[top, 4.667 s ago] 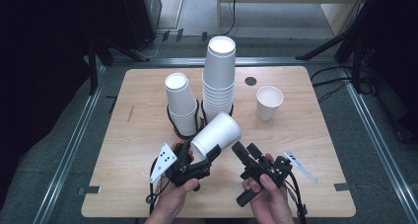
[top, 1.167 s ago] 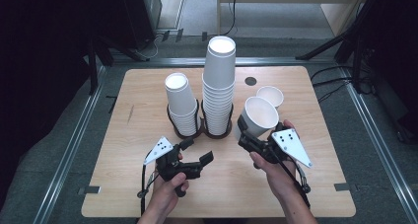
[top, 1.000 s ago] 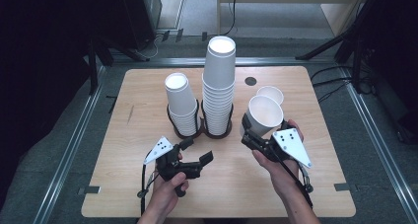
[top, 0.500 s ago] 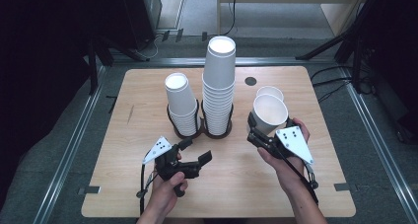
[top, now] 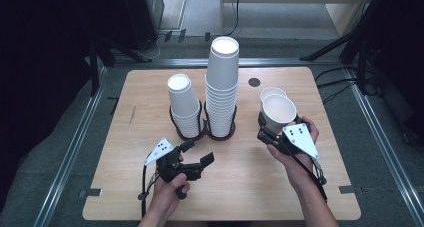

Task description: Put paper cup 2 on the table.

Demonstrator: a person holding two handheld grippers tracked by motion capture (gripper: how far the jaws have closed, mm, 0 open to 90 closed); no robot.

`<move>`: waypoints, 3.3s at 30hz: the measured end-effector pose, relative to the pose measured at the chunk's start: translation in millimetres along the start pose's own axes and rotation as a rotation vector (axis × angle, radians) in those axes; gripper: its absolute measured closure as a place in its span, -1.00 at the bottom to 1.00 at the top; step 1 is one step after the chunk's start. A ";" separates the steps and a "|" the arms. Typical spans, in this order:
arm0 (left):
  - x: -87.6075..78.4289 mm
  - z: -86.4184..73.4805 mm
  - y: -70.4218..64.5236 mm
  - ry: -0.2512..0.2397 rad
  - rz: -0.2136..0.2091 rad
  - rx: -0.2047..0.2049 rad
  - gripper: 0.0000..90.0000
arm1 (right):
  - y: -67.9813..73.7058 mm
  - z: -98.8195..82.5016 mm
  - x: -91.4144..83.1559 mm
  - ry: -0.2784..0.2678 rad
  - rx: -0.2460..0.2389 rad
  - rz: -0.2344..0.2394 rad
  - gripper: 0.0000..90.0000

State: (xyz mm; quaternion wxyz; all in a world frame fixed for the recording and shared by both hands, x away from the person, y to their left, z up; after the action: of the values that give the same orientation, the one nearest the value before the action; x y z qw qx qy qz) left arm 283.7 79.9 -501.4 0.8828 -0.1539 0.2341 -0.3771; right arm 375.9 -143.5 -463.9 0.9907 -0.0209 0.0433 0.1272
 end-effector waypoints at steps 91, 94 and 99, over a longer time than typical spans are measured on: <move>-58.3 -26.1 73.3 -0.001 0.281 -0.030 -0.96 | -6.4 -94.0 -15.5 0.225 -0.109 0.205 -1.00; -70.3 -30.8 83.2 -0.001 0.315 -0.034 -0.96 | -7.8 -92.9 -22.4 0.219 -0.115 0.207 -1.00; -84.8 -37.6 95.4 0.003 0.362 -0.030 -0.96 | -13.4 -88.2 -34.6 0.200 -0.106 0.205 -1.00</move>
State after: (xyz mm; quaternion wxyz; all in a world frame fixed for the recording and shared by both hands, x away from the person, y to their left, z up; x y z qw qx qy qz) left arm 269.0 202.6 -550.6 0.9334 -0.1221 0.2649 -0.2088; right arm 338.8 -169.7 -548.1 0.9607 -0.0812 0.1370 0.2273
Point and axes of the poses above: each handheld gripper's, and its own axes: x roughly forward along the jaws, z roughly out of its top, y roughly to its left, the point moved 9 cm from there along x, roughly forward along the jaws, and after that the axes turned 8 degrees about y, right-handed, at the moved point
